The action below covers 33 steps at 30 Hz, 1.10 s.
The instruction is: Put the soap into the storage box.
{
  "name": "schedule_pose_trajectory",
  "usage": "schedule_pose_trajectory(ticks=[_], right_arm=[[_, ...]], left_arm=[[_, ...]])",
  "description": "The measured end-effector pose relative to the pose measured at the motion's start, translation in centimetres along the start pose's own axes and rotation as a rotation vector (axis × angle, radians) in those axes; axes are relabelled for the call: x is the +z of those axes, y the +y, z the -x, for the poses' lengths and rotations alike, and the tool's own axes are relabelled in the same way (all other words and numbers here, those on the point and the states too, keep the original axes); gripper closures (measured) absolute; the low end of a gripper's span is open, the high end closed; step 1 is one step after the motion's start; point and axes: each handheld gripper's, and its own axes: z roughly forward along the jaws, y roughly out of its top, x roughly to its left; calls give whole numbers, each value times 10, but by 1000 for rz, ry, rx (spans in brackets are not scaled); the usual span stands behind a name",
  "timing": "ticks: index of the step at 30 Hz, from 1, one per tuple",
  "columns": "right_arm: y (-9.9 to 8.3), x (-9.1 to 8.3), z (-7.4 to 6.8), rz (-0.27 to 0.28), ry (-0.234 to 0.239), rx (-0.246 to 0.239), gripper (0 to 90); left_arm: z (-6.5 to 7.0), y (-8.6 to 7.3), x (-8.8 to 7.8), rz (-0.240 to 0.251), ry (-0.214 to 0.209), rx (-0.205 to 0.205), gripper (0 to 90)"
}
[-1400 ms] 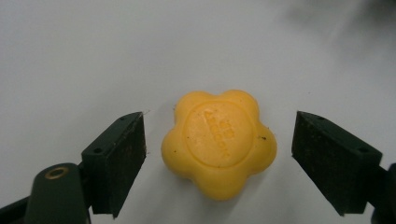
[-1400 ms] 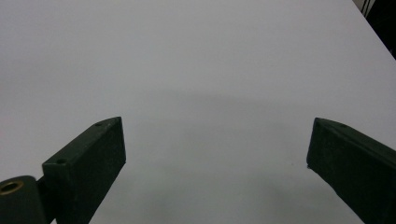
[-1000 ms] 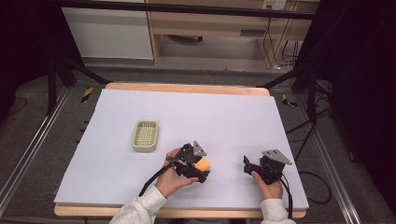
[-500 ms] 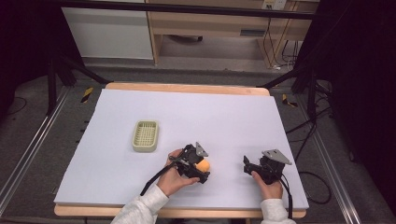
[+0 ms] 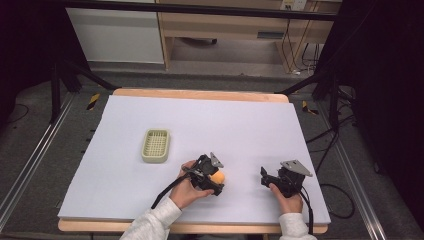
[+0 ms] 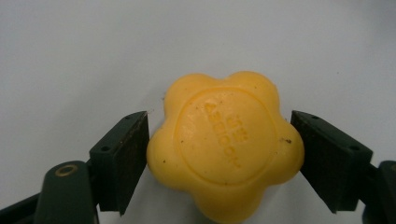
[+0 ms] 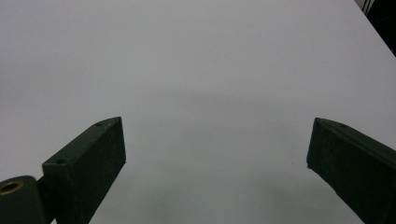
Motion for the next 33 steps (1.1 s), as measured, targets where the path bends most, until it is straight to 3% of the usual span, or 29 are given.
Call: schedule_pose_trajectory(ticks=[33], right_arm=[[0, 0, 0, -3, 1, 5, 51]], left_arm=[[0, 1, 5, -32, 1, -1, 247]])
